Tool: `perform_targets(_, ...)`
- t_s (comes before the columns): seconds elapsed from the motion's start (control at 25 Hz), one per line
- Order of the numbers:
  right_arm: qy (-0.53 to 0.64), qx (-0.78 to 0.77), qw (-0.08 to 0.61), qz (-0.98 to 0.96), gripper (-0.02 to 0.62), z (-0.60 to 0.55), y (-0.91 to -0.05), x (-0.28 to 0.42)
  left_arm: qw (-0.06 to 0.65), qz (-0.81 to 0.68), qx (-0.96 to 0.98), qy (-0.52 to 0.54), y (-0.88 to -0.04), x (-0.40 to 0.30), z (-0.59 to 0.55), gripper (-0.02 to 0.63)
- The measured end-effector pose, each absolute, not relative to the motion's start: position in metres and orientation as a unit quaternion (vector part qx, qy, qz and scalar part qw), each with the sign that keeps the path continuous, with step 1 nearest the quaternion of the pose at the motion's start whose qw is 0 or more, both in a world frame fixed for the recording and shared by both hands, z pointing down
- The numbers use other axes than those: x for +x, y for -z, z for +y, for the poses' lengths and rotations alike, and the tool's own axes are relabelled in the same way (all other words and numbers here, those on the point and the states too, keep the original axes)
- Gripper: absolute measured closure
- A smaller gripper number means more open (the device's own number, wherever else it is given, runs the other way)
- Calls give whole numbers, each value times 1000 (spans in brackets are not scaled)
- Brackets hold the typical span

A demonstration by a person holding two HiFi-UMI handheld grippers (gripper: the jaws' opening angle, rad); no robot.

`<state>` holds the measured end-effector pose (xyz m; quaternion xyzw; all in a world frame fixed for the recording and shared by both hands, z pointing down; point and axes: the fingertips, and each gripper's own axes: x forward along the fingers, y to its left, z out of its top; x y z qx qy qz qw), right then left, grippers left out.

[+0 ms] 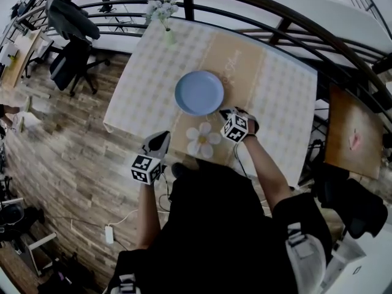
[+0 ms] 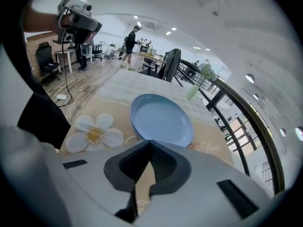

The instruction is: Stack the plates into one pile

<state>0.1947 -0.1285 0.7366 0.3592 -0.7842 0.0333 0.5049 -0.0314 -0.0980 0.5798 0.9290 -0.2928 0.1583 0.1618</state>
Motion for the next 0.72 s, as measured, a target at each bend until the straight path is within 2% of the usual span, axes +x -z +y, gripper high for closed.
perform_targets(0.72, -52, 396, 407, -821, 598, -111, -698, 165, 161, -255, 939, -162, -590, -36, -101, 606)
